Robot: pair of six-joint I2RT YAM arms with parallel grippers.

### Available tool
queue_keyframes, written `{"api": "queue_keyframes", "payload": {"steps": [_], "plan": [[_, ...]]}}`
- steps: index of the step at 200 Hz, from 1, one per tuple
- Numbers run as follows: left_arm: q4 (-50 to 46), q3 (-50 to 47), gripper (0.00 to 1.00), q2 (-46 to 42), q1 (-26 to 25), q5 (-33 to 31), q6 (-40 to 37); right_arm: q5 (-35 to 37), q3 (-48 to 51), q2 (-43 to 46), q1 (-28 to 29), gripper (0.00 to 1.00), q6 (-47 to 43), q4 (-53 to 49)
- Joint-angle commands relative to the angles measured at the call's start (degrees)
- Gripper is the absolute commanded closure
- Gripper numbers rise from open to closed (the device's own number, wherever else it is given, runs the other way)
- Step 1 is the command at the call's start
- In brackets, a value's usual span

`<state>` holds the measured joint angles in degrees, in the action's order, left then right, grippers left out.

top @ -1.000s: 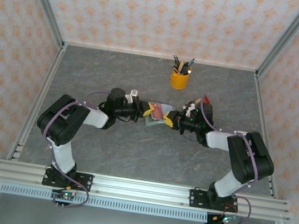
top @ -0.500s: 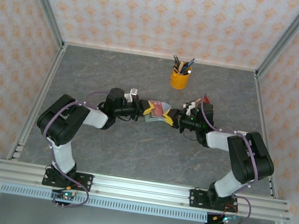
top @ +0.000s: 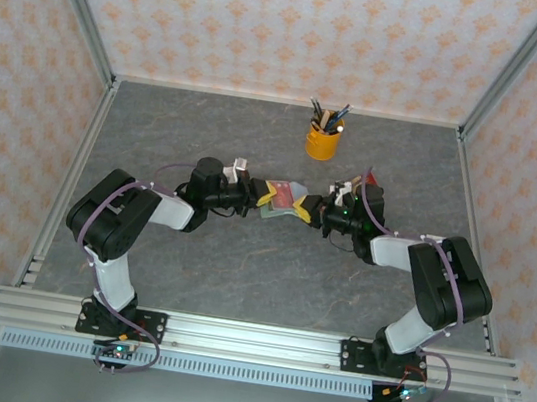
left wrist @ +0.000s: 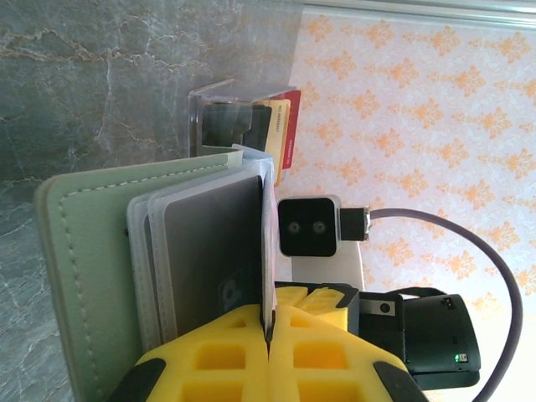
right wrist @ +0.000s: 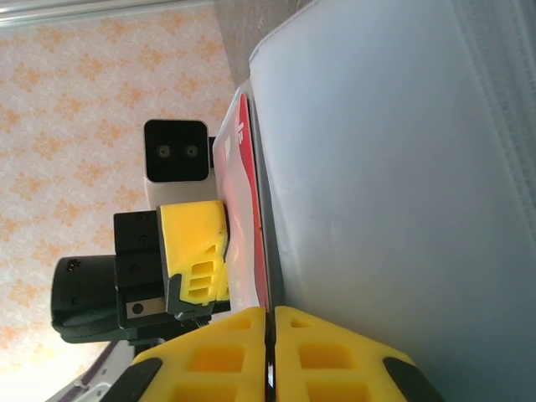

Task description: Take the credit cards out of the card holder

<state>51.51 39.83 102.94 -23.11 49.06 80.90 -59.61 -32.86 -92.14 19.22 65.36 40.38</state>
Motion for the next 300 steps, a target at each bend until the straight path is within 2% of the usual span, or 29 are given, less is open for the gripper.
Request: {"api": "queue_keyframes", "payload": {"steps": [1, 35, 70, 122, 186, 211, 300], "plan": [[-0.67, 2.00, 1.00, 1.04, -0.87, 3.68, -2.31, -0.65, -1.20, 3.19, 0.84, 0.87, -7.34, -3.97], [-1.03, 1.65, 1.00, -0.72, -0.77, 1.95, -2.85, 3.69, -1.65, 5.95, 0.63, 0.82, -14.36, -15.19], [-2.29, 1.56, 1.00, -1.86, -0.62, 1.65, -3.64, 3.97, -1.06, 6.43, 0.42, 0.80, -12.93, -13.20], [0.52, 1.65, 1.00, -1.08, -0.62, 1.82, -1.96, 0.68, -1.00, 3.89, 0.57, 0.78, -9.51, -7.80], [1.41, 1.73, 1.00, -0.54, -0.70, 1.96, -1.36, -0.31, -1.33, 1.96, 1.08, 0.78, -8.17, -5.41], [1.11, 1.74, 1.00, -0.38, -0.70, 2.09, -1.60, -0.22, -1.33, 2.55, 1.08, 0.82, -7.80, -4.29], [-0.84, 2.31, 1.00, 0.06, -1.09, 4.67, -3.86, 1.77, -2.44, 4.18, 1.29, 0.84, -13.19, -10.41]]}}
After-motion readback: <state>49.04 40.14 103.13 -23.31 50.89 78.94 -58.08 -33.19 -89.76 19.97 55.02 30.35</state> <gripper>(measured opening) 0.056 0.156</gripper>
